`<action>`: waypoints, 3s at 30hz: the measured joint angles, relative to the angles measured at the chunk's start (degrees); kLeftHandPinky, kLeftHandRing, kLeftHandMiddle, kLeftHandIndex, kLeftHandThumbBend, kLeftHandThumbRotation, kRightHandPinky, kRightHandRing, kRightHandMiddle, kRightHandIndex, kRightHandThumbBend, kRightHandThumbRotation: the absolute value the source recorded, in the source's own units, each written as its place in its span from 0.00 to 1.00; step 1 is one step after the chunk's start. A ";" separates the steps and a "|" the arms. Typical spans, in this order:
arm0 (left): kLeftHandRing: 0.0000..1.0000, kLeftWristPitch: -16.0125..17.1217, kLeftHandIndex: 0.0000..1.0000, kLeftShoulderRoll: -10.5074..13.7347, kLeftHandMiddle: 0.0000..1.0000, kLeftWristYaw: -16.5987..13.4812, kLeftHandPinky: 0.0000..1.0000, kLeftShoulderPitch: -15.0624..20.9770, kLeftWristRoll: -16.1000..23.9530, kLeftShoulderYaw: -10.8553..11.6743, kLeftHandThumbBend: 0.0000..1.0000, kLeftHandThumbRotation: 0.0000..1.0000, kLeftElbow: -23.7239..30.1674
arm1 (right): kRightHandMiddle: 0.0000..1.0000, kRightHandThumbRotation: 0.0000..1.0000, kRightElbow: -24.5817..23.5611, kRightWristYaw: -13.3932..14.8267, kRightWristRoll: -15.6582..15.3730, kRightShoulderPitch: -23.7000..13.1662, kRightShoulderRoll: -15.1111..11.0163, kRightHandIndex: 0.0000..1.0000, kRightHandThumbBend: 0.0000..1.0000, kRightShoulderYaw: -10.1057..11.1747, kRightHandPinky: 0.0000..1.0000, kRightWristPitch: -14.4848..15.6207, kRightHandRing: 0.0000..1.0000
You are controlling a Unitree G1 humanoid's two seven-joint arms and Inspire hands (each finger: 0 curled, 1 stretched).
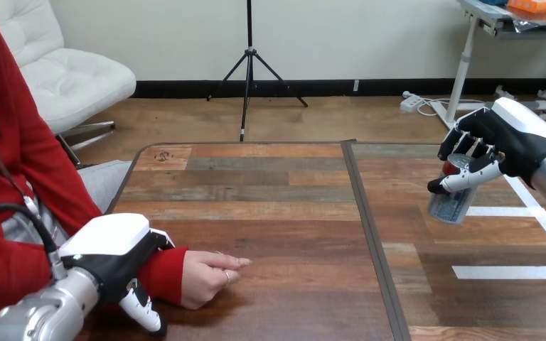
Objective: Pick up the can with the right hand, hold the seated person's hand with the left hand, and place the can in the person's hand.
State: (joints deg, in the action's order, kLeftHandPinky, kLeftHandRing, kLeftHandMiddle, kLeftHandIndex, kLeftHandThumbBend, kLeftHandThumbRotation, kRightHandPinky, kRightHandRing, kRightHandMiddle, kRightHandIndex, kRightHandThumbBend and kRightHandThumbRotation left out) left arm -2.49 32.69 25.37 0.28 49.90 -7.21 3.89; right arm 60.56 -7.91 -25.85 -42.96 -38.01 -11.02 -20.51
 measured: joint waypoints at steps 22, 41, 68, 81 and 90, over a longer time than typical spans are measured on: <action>0.49 0.56 0.54 0.39 0.53 -2.66 0.42 5.14 0.12 -3.32 0.90 0.00 -5.94 | 0.45 0.00 0.01 0.01 0.02 0.00 0.00 0.48 0.71 0.00 0.35 -0.03 0.40; 0.37 -0.74 0.41 -0.04 0.42 -5.11 0.35 8.35 -0.41 -5.76 0.82 0.00 -10.22 | 0.45 0.00 0.01 0.02 0.06 0.00 0.00 0.48 0.71 0.01 0.35 -0.02 0.39; 0.30 -3.52 0.41 -0.42 0.39 -5.85 0.25 9.89 -2.66 -7.50 0.73 0.00 -12.34 | 0.45 0.00 0.01 0.12 0.16 0.00 0.00 0.48 0.71 0.08 0.35 -0.03 0.39; 0.29 -3.35 0.37 -0.08 0.38 -6.79 0.22 9.19 -5.62 -7.19 0.72 0.00 -12.14 | 0.45 0.00 0.02 0.42 0.16 0.00 -0.01 0.47 0.71 0.08 0.35 -0.70 0.39; 0.30 -3.28 0.38 0.09 0.38 -7.48 0.23 7.23 -7.93 -5.70 0.73 0.00 -10.05 | 0.43 0.00 0.05 0.68 0.16 -0.03 -0.01 0.47 0.70 0.08 0.34 -1.71 0.37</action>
State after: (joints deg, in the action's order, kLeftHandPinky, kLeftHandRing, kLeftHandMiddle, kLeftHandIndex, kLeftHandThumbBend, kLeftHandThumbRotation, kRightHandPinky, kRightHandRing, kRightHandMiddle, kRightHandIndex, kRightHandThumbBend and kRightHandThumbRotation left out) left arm -5.77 32.78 17.89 7.51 41.97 -12.91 -6.16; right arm 60.61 -7.22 -25.69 -42.98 -38.02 -10.93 -22.22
